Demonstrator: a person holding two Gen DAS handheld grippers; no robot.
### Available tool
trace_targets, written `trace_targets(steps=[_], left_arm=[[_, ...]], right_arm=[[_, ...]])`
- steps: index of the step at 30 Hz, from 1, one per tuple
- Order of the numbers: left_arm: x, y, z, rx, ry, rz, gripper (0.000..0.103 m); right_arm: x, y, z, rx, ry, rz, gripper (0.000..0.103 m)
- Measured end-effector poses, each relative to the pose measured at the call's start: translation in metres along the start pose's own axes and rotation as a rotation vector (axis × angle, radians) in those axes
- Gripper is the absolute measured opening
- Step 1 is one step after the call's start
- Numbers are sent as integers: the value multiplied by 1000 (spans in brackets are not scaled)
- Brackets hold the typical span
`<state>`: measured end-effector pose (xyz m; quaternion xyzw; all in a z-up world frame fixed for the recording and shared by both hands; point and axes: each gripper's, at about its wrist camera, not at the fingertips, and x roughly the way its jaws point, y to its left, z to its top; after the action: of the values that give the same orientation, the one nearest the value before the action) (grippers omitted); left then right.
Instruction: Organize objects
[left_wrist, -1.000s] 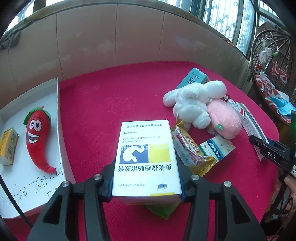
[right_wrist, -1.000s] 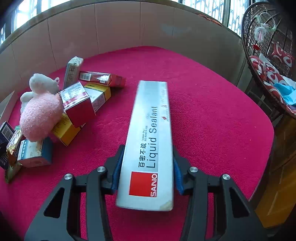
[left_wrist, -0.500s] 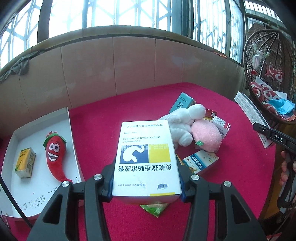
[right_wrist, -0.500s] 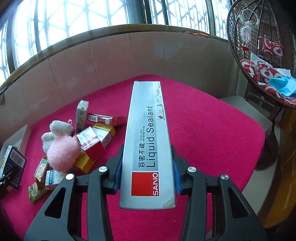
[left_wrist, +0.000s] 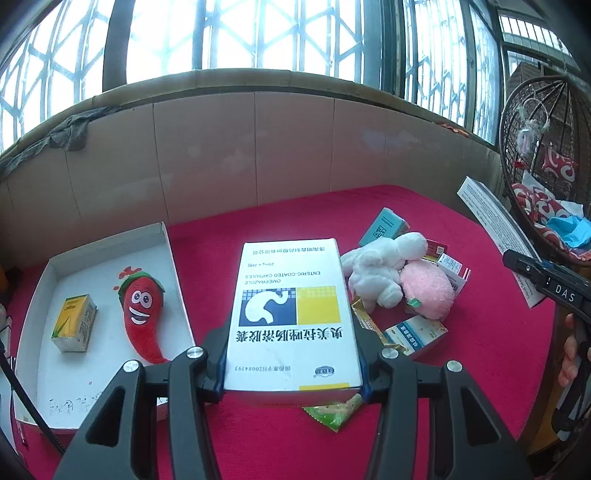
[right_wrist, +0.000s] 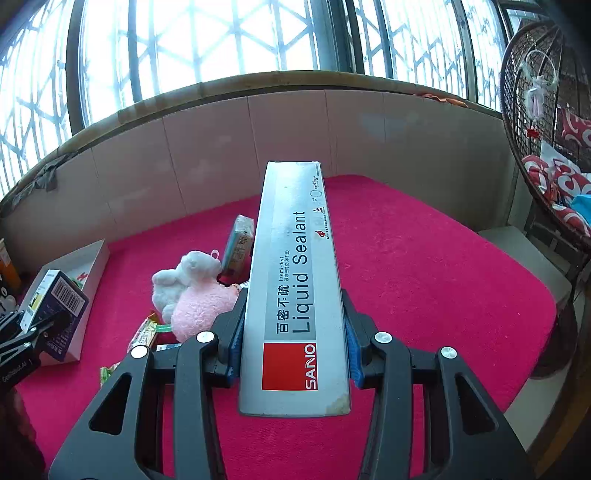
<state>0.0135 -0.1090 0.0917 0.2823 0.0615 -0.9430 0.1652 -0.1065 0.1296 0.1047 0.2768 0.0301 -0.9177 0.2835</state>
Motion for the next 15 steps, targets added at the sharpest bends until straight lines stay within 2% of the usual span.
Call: trace_targets(steps=[15], left_arm=[[-8, 20, -1, -51, -27, 16, 50]], right_arm=[[1, 19, -2, -32, 30, 25, 43]])
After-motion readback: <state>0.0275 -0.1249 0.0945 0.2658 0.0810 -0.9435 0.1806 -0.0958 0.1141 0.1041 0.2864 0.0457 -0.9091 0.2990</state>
